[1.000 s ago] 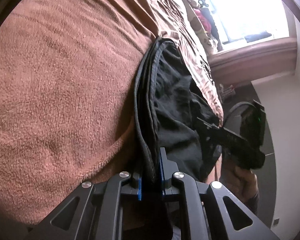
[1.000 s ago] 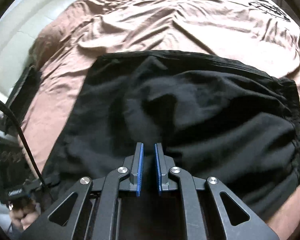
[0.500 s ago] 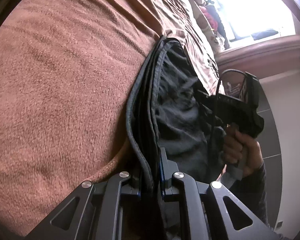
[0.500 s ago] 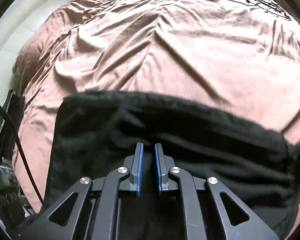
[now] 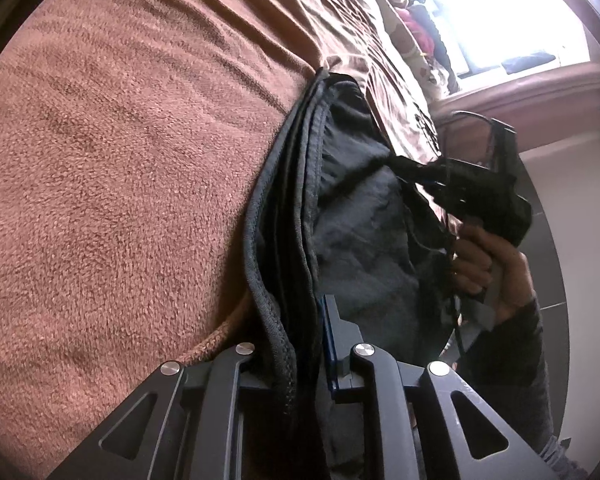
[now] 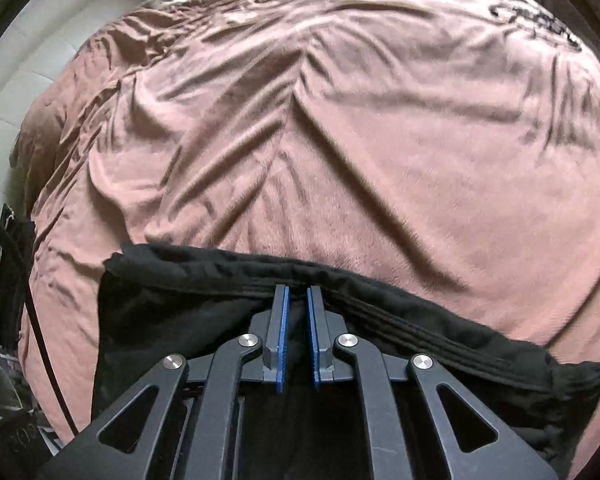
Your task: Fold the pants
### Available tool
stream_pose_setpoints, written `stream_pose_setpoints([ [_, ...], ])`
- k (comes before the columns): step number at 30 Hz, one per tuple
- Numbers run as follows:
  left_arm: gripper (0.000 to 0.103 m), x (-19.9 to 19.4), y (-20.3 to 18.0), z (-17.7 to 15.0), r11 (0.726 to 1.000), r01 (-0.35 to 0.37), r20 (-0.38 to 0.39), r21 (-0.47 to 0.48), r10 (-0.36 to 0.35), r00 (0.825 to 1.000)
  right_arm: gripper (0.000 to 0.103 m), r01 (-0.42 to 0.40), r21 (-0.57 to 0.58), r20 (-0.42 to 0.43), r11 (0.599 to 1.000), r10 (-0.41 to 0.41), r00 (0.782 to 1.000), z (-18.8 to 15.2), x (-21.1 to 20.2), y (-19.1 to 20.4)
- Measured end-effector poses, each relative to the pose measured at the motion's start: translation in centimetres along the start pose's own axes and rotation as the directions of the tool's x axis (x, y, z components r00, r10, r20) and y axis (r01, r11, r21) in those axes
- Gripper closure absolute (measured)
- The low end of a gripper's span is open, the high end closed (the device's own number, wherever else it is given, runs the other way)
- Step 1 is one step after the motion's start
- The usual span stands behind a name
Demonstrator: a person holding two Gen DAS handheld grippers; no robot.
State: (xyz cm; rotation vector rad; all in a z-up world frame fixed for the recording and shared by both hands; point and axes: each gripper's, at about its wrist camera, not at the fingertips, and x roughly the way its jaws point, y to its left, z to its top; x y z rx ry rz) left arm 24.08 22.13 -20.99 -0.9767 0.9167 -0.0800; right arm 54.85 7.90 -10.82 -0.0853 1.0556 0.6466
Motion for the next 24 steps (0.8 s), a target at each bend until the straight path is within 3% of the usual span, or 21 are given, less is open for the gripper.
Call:
stream_pose_setpoints([
  [12, 0.093, -1.5, -1.1, 0.6, 0.999, 0.030, 0.021, 0.033, -0.030, 0.999, 0.097, -0.070, -0.092, -0.005, 0.993, 0.070, 0.998, -7.0, -5.7, 1.8],
  [20, 0.093, -2.5, -2.9, 1.3, 0.998, 0.031, 0.037, 0.059, -0.033, 0.999, 0.097, -0.073, -0.060, -0.017, 0.996, 0.072, 0.997, -11.5, -6.2, 1.2],
  [24, 0.093, -2.5, -3.5, 1.6, 0.998, 0.022, 0.038, 0.058, -0.024, 0.999, 0.097, -0.074, -0.038, 0.019, 0.997, 0.075, 0.997, -13.6, -7.1, 1.0],
])
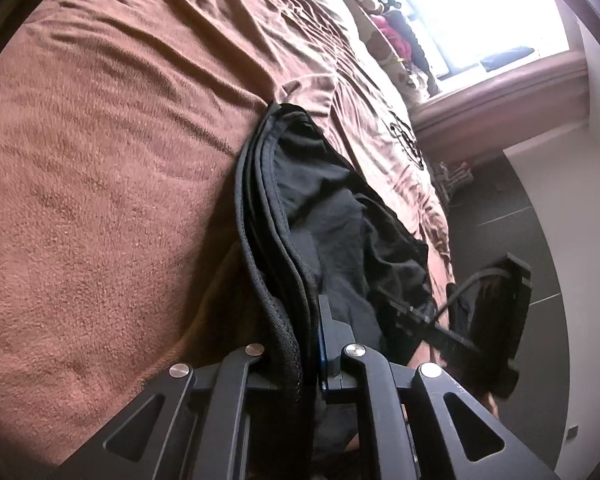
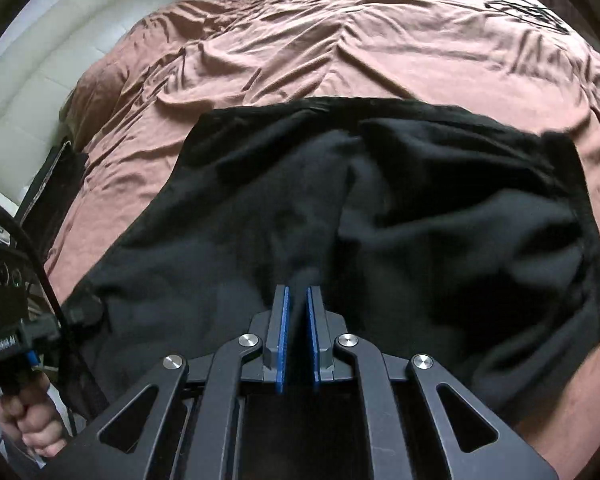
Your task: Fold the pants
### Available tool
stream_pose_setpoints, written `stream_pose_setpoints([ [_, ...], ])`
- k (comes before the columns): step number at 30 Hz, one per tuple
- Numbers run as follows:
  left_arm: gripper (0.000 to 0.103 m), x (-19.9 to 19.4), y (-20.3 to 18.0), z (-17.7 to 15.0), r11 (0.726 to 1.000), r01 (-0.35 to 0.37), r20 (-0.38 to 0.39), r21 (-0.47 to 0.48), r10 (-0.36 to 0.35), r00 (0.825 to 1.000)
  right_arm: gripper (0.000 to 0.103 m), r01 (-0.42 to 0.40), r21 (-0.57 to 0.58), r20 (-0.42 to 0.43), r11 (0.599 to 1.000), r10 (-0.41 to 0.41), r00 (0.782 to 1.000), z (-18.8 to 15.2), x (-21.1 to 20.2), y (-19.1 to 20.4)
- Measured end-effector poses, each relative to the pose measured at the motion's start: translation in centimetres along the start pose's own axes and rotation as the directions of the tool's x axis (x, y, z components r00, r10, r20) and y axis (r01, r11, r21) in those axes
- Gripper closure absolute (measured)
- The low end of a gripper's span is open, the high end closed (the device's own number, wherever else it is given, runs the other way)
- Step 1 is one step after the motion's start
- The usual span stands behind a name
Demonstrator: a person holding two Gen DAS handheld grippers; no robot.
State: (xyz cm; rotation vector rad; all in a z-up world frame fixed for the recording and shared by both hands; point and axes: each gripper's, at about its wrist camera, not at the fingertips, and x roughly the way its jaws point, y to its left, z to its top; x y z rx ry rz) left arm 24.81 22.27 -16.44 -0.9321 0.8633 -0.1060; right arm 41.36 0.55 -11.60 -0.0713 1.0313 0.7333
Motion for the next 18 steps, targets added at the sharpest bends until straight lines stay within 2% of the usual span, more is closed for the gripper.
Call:
stream_pose_setpoints([
  [4, 0.093, -0.3, -0.7, 0.1, 1.000, 0.011, 0.006, 0.008, -0.011, 1.000, 0.097, 0.002, 0.021, 0.018, 1.000, -0.002, 1.000, -2.2, -0.4, 0.0],
  [9, 0.093, -0.1, -2.4, 0.6, 0.999, 0.013, -0.001, 0.033, -0.013, 1.000, 0.097, -0.041, 0.071, 0.030, 0.997, 0.039, 0.999, -4.6, -1.3, -0.5],
  [15, 0.093, -0.1, -5.2, 1.3, 0.997, 0.024, 0.002, 0.077, -0.024, 1.000, 0.097, -0.099, 0.095, 0.032, 0.991, 0.096, 0.995, -5.8, -3.2, -1.5],
  [18, 0.093, 0.0, -6.8, 1.9, 0.994, 0.025, 0.006, 0.104, -0.026, 1.000, 0.097, -0.120, 0.096, 0.073, 0.988, 0.113, 0.991, -5.9, -4.9, -2.4],
])
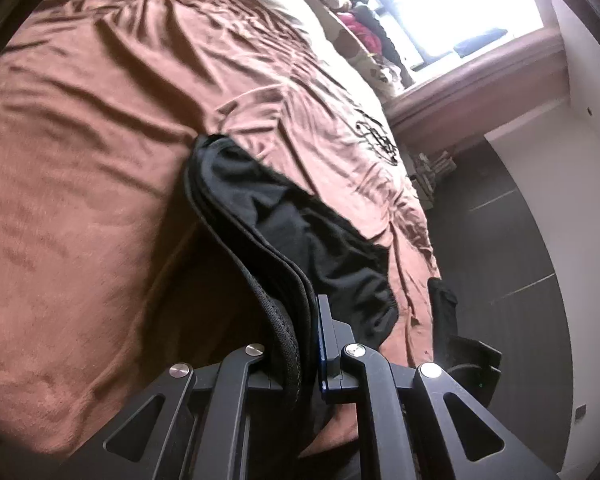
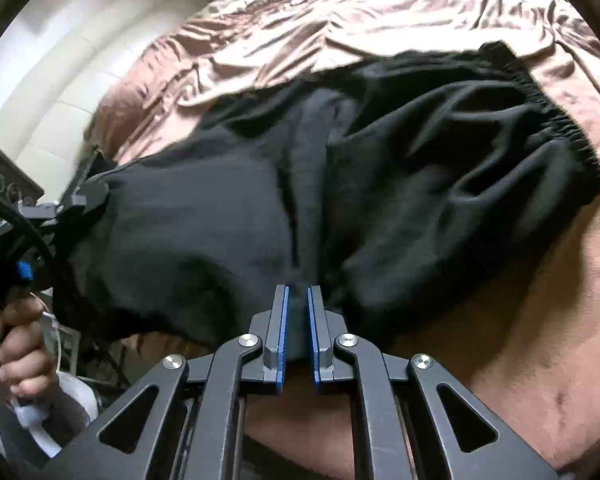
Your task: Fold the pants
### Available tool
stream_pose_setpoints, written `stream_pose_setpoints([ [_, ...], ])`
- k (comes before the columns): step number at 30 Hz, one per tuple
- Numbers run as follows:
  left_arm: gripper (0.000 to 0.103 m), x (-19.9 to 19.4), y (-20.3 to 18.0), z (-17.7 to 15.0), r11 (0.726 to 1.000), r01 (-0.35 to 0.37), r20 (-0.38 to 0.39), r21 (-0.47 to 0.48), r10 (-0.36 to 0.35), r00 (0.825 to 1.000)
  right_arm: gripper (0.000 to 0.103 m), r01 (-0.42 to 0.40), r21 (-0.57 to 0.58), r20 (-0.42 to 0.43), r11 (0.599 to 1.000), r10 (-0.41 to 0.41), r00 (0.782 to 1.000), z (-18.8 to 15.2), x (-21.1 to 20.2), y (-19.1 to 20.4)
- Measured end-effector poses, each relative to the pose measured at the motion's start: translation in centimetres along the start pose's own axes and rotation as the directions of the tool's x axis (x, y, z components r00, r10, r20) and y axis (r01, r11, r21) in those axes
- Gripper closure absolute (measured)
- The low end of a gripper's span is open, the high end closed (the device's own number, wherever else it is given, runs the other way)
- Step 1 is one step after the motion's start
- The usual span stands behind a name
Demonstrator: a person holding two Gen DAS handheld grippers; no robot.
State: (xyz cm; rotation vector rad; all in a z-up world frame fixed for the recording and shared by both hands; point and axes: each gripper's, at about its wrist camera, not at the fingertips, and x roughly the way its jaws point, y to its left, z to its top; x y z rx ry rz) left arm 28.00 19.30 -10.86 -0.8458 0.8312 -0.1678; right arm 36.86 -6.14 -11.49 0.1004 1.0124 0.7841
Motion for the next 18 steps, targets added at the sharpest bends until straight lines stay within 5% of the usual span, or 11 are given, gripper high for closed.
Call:
stream_pose_setpoints([
  [8, 0.093, 1.6, -4.1, 1.4, 0.997, 0.020, -0.021, 0.076, -0.019, 1.000, 0.090, -0.025, 0.049, 0.110, 0.999, 0.019, 0.994, 0.1, -5.3, -3.2],
  [13, 0.093, 3.5, -7.2, 2.1, 0.990, 0.037, -0.062, 0.134, -0.029, 0.998, 0.043, -0.031, 0.081, 0.197, 0.996, 0.014, 0.980, -1.0, -8.5, -4.6],
  [18, 0.093, 6.1, -9.8, 2.4, 0.982, 0.056, -0.109, 0.181, -0.036, 0.993, 0.031, -0.033, 0.089, 0.241, 0.995, 0.011, 0.971, -1.7, -10.7, -5.5],
])
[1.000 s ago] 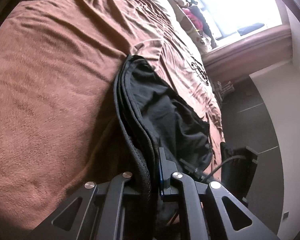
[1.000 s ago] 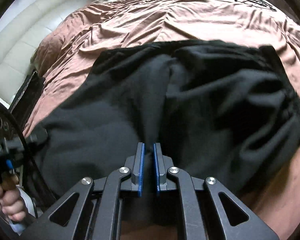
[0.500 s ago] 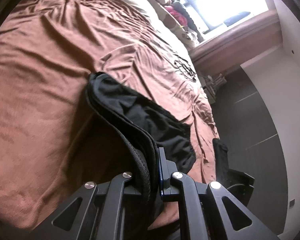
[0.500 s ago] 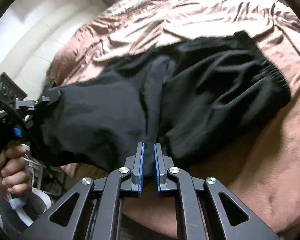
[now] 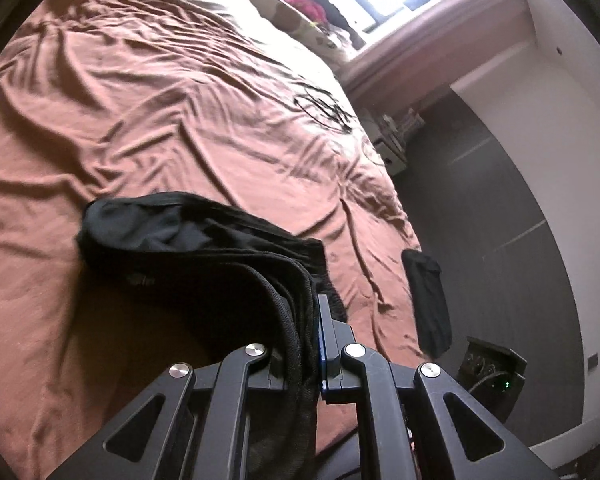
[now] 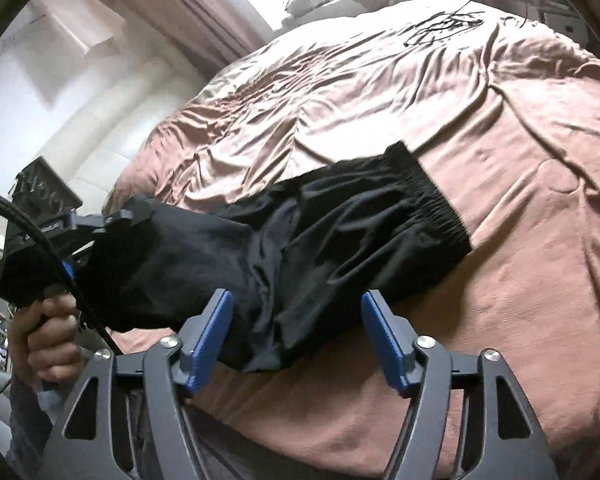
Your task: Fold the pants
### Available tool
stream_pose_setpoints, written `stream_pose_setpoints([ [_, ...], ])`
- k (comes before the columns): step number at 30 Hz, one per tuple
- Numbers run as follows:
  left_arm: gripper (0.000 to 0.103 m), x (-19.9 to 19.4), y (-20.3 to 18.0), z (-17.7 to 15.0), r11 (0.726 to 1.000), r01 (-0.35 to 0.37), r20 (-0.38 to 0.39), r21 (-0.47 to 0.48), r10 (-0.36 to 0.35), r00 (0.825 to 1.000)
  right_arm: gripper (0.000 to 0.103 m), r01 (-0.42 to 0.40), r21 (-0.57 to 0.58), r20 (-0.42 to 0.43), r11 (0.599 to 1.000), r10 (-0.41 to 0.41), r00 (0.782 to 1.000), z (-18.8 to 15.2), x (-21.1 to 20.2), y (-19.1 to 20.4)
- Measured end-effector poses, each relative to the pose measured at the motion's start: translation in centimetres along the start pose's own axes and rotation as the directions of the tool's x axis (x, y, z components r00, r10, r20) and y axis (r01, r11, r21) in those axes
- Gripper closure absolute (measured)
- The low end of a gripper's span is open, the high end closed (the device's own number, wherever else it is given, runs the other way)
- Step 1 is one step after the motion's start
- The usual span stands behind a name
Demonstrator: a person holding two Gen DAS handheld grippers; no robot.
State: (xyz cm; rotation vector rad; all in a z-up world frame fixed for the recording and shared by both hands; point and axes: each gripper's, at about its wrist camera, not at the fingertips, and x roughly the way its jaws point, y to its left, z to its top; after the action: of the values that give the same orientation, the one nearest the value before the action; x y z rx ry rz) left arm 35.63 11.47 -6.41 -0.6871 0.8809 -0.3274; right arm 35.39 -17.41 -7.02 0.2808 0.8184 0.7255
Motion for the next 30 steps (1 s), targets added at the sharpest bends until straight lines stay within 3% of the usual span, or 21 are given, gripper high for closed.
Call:
stream_pose_setpoints([
  [9, 0.093, 6.1, -3.6, 0.3, 0.997, 0.003, -0.125, 0.075, 0.006, 0.992, 0.030, -0.007, 0.084, 0.043, 0.996, 0.003, 0.999, -0.3, -3.2, -2.8],
  [19, 0.093, 13.3, -5.6, -1.2, 0.993, -0.010, -0.269, 0.115, 0.040, 0.962, 0.030, 0.003, 0.171, 0.078, 0.985, -0.016, 0.997, -0.4, -5.8, -5.9],
  [22, 0.079, 15.2, -5.9, -1.4, 0.994, 0.010, -0.316, 0.109, 0.025, 0.949, 0.030, 0.003, 0.191, 0.083, 0.982, -0.020, 0.996, -0.4, -6.2, -6.7],
  [24, 0.056, 16.0, -6.1, -1.4, 0.995, 0.042, -0.334, 0.088, -0.010, 0.943, 0.030, 0.006, 0.201, 0.085, 0.979, -0.024, 0.996, -0.3, -6.3, -7.1],
  [26, 0.044, 16.2, -6.6, -1.4, 0.994, 0.066, -0.337, 0.086, -0.033, 0.941, 0.030, 0.010, 0.211, 0.086, 0.977, -0.029, 0.996, -0.3, -6.5, -7.5],
  [30, 0.030, 15.2, -7.4, -1.0, 0.989, 0.110, -0.334, 0.095, -0.072, 0.940, 0.030, 0.004, 0.226, 0.094, 0.974, -0.026, 0.995, -0.1, -6.8, -7.9],
])
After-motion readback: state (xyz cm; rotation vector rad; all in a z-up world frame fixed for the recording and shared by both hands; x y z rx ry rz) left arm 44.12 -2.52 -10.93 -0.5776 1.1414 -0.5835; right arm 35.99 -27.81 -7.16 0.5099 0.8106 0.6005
